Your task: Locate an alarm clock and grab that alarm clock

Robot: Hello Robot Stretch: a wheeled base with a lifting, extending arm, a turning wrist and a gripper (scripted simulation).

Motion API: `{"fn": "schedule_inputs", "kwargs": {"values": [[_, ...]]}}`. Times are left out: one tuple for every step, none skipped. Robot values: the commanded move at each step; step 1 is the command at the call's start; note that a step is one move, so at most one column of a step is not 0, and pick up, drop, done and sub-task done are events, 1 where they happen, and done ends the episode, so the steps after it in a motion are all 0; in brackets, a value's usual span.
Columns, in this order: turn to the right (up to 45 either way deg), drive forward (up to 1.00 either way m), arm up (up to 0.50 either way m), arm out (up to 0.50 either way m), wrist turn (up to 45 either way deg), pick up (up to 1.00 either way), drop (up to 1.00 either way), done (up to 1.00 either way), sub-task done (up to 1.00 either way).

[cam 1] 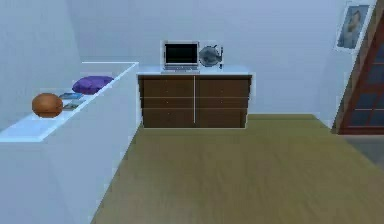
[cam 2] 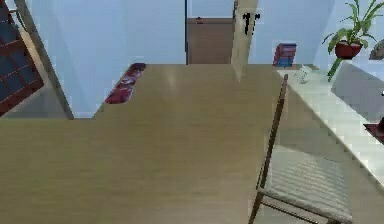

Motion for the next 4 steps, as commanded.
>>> {"fn": "schedule_inputs", "kwargs": {"values": [[-45.0,0.00,0.00,0.00,0.0,0.00,0.00,0.00,0.00],[-45.0,0.00,0.00,0.00,0.0,0.00,0.00,0.00,0.00],[-45.0,0.00,0.00,0.00,0.0,0.00,0.00,0.00,0.00],[-45.0,0.00,0.00,0.00,0.0,0.00,0.00,0.00,0.00]]}}
